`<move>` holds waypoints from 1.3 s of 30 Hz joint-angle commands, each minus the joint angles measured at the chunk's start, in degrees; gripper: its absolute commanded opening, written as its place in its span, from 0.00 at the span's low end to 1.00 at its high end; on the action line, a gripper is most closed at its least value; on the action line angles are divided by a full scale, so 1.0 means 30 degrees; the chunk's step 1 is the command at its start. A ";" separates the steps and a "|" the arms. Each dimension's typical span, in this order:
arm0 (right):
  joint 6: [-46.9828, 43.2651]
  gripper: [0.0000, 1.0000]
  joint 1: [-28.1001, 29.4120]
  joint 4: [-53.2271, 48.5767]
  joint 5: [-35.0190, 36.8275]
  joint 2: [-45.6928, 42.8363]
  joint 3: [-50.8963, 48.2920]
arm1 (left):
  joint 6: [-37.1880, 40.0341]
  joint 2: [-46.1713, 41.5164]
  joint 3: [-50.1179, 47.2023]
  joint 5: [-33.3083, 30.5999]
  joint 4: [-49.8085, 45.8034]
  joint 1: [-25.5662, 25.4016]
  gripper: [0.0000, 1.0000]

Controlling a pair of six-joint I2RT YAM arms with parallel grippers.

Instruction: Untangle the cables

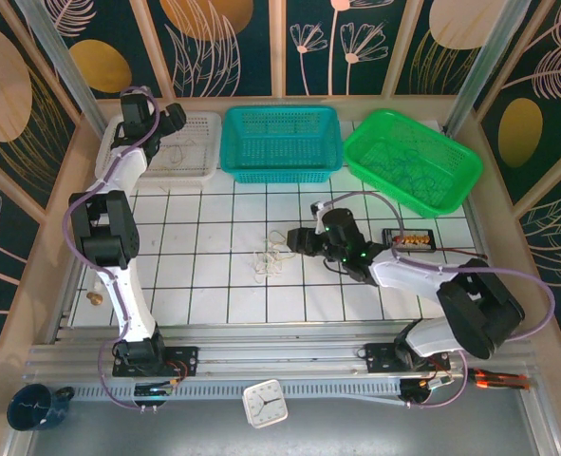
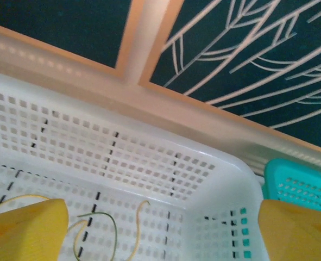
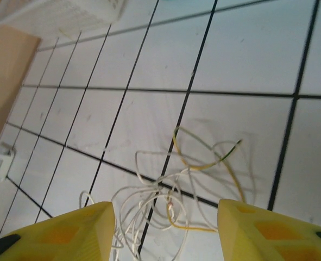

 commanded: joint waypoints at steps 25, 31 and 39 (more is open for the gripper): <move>-0.4602 0.49 0.2304 -0.3274 -0.2001 0.5810 0.5539 | -0.6662 -1.2455 -1.8125 0.6978 0.7823 -0.2542 0.99; -0.4397 0.06 0.2335 -0.2861 -0.2334 0.6153 0.5881 | -0.7259 -1.3325 -1.9986 0.7530 0.8158 -0.2547 0.99; -0.4212 0.07 0.2148 -0.2973 -0.1850 0.4073 0.5448 | -0.8648 -1.4224 -2.2388 0.8196 0.9490 -0.2675 0.99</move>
